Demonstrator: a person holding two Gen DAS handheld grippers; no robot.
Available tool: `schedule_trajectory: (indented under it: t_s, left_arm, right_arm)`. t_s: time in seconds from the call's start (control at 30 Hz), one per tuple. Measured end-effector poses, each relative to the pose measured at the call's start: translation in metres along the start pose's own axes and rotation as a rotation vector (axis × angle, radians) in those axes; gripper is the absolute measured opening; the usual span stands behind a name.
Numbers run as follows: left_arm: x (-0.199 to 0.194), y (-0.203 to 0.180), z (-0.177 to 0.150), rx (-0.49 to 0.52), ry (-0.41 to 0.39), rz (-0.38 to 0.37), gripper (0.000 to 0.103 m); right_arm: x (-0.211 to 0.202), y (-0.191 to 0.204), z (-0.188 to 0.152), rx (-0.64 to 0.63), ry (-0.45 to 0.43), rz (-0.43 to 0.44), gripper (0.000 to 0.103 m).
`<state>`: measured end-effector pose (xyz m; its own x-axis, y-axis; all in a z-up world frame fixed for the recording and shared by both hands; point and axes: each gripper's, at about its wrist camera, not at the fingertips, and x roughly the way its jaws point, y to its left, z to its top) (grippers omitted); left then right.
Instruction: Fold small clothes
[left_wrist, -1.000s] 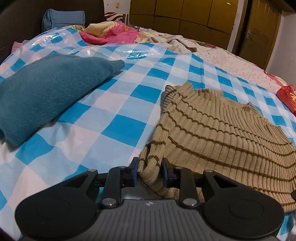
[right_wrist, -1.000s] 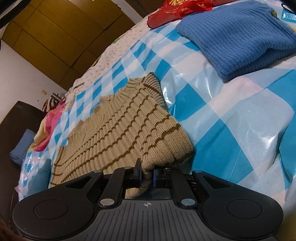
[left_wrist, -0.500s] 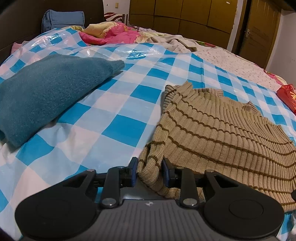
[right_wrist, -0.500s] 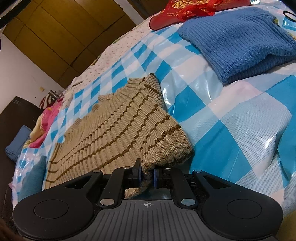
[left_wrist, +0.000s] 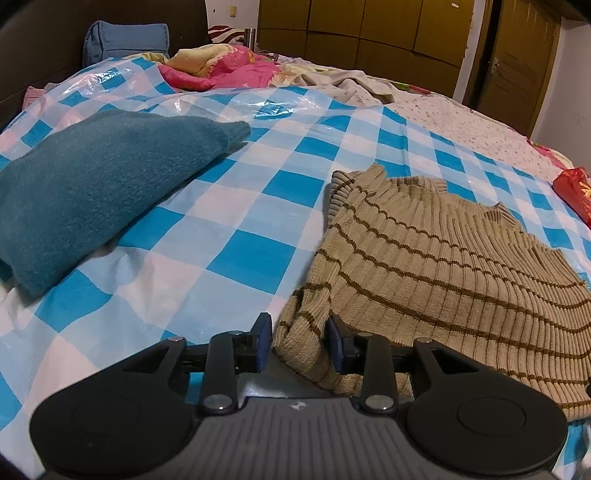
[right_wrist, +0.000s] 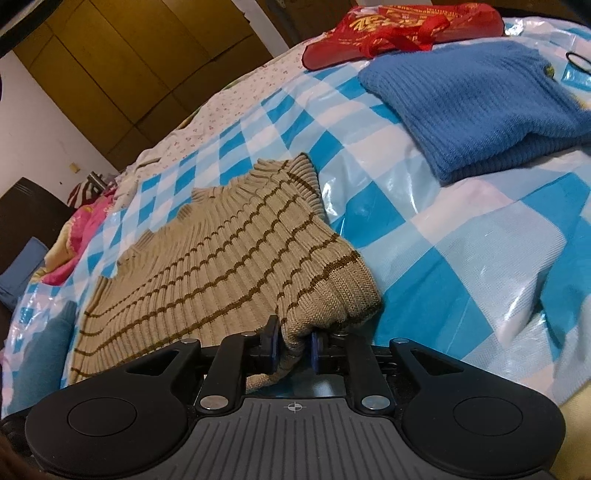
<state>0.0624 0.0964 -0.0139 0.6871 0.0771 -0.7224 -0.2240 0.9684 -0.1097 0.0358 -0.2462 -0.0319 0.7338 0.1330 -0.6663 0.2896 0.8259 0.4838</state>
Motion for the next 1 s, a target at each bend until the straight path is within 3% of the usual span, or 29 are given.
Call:
schedule_trajectory:
  t_s: [0.3,0.7,1.0]
  left_arm:
    - [-0.008,0.0,0.0,0.018,-0.033,0.025,0.046]
    - [-0.018,0.003,0.0,0.027,-0.067,0.045,0.048]
    - [-0.025,0.004,-0.001,0.033,-0.079,0.067,0.051]
  right_arm:
    - [-0.021,-0.004,0.004,0.021,-0.026,-0.025,0.019]
    - [-0.052,0.002,0.013,-0.081,-0.128,-0.085,0.022]
    - [-0.05,0.005,0.012,-0.099,-0.115,-0.061,0.022]
